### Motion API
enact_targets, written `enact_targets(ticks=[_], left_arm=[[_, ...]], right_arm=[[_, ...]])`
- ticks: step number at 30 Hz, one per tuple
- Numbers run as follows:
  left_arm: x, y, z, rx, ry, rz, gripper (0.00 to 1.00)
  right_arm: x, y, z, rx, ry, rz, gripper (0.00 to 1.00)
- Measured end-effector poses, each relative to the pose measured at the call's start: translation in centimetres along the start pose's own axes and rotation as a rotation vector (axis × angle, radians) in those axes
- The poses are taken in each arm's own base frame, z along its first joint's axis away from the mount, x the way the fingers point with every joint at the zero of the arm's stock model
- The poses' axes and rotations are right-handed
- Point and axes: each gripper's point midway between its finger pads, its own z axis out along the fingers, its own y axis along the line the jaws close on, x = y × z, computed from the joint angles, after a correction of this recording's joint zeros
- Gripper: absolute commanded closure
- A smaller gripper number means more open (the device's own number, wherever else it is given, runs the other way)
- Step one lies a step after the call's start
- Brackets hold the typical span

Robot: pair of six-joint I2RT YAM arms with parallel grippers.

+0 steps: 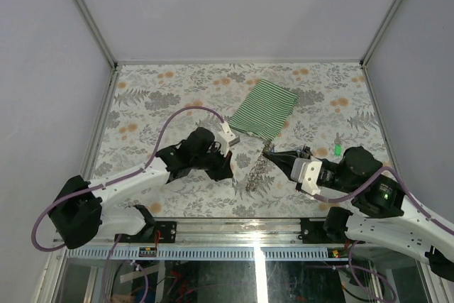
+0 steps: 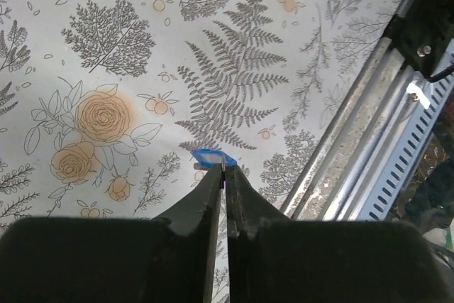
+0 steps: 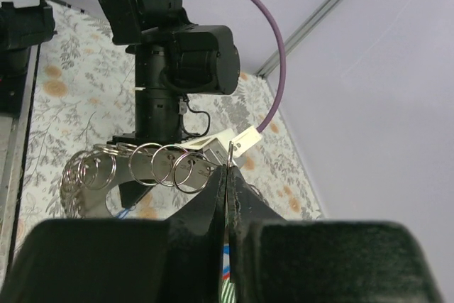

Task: Put the keys on the keyring
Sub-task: Place the key at the center of the board.

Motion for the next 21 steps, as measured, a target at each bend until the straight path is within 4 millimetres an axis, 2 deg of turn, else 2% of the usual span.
enact_targets(ticks=[9,14,17,20,21], left_arm=[[1.3,2.0,1.6,-0.059,0.02,0.008,0.86],[1.2,2.2,1.4,-0.071,0.012,0.02,0.8],[0.0,1.7,0.3,-0.072,-0.043,0.054,0.75],[-3.1,0.2,-2.4,-0.061,-0.183,0.127,0.71],[-4.7,-0.7,-3.8,-0.05,-0.259,0.166,0.68]], right_arm=[[1.4,1.2,-0.2,-0.042,0.055,0.029,1.0],[1.8,1.5,-0.3,-0.054,0.073,0.036,1.0],[2.1,1.8,-0.4,-0.066,0.086,0.04,1.0],[2.4,2.3,-0.4,-0.091,0.091,0.044,1.0],[2.4,2.5,-0.3,-0.098,0.091,0.046,1.0]])
